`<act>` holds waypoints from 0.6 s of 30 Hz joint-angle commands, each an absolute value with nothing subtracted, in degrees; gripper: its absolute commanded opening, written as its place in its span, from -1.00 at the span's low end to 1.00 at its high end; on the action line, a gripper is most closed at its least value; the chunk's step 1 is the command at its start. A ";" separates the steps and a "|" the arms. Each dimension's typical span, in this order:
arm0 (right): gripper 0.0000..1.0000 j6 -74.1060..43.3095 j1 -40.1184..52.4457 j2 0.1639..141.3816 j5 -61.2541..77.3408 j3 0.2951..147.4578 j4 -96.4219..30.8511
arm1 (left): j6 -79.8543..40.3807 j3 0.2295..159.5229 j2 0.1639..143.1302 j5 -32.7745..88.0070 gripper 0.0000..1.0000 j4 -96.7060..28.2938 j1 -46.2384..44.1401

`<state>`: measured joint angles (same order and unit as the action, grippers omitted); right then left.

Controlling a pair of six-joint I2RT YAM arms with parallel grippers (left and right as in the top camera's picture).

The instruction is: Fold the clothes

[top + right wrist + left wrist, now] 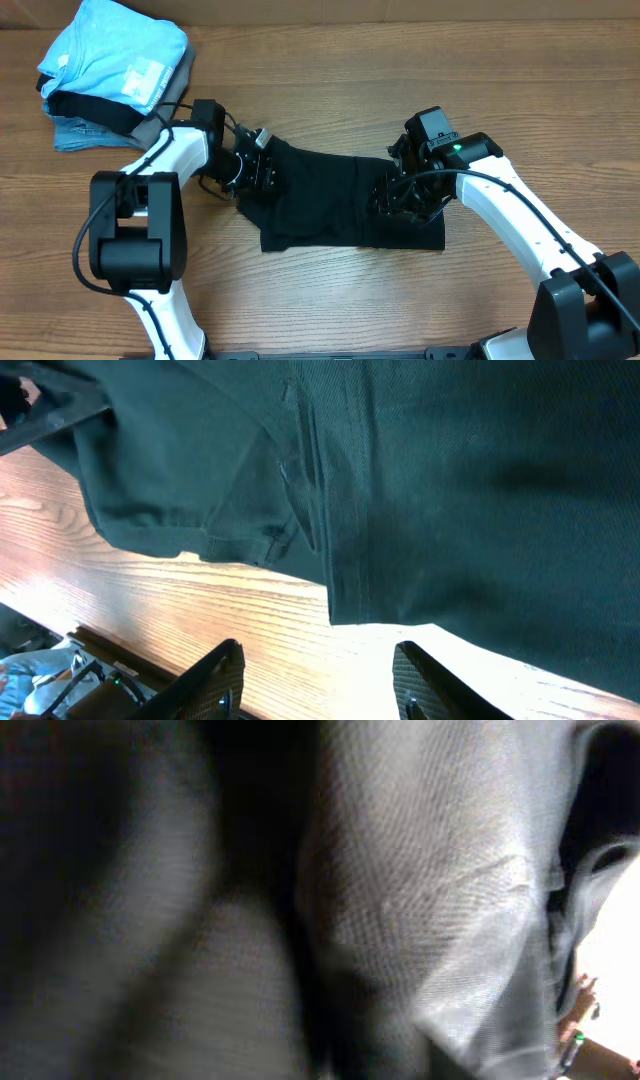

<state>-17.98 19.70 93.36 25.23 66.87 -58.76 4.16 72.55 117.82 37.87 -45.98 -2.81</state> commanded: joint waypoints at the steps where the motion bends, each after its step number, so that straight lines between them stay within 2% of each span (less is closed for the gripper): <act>1: 0.00 -17.54 19.86 92.07 24.86 68.20 -59.07 | 0.45 69.63 122.61 27.38 -0.60 -46.96 -3.33; 2: -0.04 -17.54 19.86 92.05 24.32 68.23 -59.18 | -0.75 69.91 122.54 25.67 -0.75 -47.92 -3.27; 4: -0.10 -17.58 19.62 92.03 21.67 68.23 -59.96 | -1.72 71.90 122.23 21.54 -0.91 -52.18 -2.76; 11: -0.19 -17.82 15.40 91.81 18.04 68.29 -62.98 | -1.76 87.20 118.24 4.43 -0.92 -72.84 0.73; 14: -0.19 -17.78 12.97 91.81 18.04 68.29 -63.79 | -2.50 96.27 115.26 3.09 -0.91 -80.09 1.54; 18: -0.19 -17.76 11.49 91.81 18.04 68.29 -63.77 | -4.16 102.76 111.81 6.55 -0.65 -83.24 -0.03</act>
<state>-17.96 12.32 93.36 18.81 66.92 -63.90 -2.00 97.80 117.60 7.81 -81.84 1.58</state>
